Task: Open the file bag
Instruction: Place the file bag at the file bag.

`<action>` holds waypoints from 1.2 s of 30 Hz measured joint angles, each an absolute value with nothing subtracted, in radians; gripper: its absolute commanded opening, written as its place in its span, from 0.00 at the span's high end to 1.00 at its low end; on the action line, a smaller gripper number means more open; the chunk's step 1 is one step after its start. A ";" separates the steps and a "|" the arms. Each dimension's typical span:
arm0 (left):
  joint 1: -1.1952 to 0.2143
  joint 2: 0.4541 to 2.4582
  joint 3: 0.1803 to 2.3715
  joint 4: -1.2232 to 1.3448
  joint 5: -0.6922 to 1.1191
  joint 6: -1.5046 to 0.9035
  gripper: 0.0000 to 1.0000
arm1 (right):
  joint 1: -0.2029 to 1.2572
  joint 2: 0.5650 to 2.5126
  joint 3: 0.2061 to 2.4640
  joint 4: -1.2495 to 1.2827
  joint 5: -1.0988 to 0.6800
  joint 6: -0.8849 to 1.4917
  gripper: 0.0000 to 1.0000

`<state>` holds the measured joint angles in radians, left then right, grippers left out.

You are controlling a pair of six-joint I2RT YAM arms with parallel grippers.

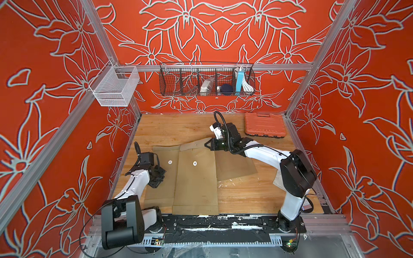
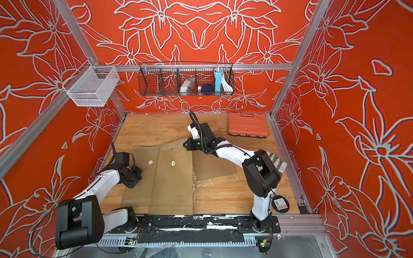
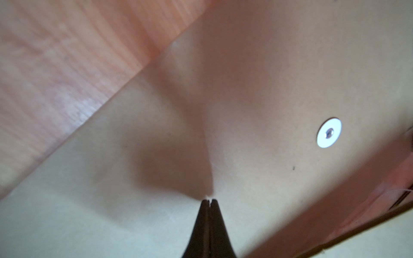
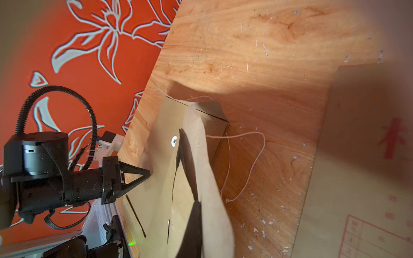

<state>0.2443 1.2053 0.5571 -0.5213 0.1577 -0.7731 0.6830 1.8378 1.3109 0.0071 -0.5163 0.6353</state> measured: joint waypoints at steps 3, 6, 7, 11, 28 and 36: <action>0.244 1.219 0.557 -0.514 0.151 -0.775 1.00 | 0.683 1.893 1.379 0.006 -0.517 0.635 1.00; 0.244 1.240 0.559 -0.513 0.138 -0.775 1.00 | 0.678 1.959 1.452 -0.007 -0.517 0.629 1.00; 0.244 1.247 0.562 -0.513 0.135 -0.776 1.00 | 0.676 1.980 1.475 -0.016 -0.516 0.623 1.00; 0.244 1.288 0.594 -0.510 0.117 -0.782 1.00 | 0.665 2.062 1.553 -0.056 -0.516 0.598 1.00; 0.263 1.328 0.632 -0.493 0.061 -0.790 0.94 | 0.639 2.218 1.715 -0.224 -0.508 0.484 0.98; 0.261 1.210 0.638 -0.495 0.094 -0.755 0.69 | 0.638 2.236 1.719 -0.238 -0.487 0.481 0.64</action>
<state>0.2607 1.2102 0.6380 -0.4946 0.0944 -0.7547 0.6384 2.2356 1.7187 -0.2379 -0.4866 0.4812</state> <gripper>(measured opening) 0.279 0.279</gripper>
